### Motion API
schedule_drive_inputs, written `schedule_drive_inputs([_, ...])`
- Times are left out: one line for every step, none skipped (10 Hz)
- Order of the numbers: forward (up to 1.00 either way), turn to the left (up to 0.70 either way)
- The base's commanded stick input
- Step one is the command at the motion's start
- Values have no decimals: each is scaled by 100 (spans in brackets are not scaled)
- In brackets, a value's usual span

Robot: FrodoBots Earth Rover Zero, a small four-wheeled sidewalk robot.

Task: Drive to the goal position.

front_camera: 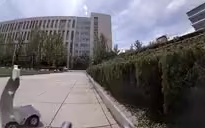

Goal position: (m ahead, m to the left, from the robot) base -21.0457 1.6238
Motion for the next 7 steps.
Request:
schedule_drive_inputs([10, 0])
schedule_drive_inputs([10, 0])
schedule_drive_inputs([10, 0])
schedule_drive_inputs([10, 0])
schedule_drive_inputs([10, 0])
schedule_drive_inputs([10, 0])
schedule_drive_inputs([10, 0])
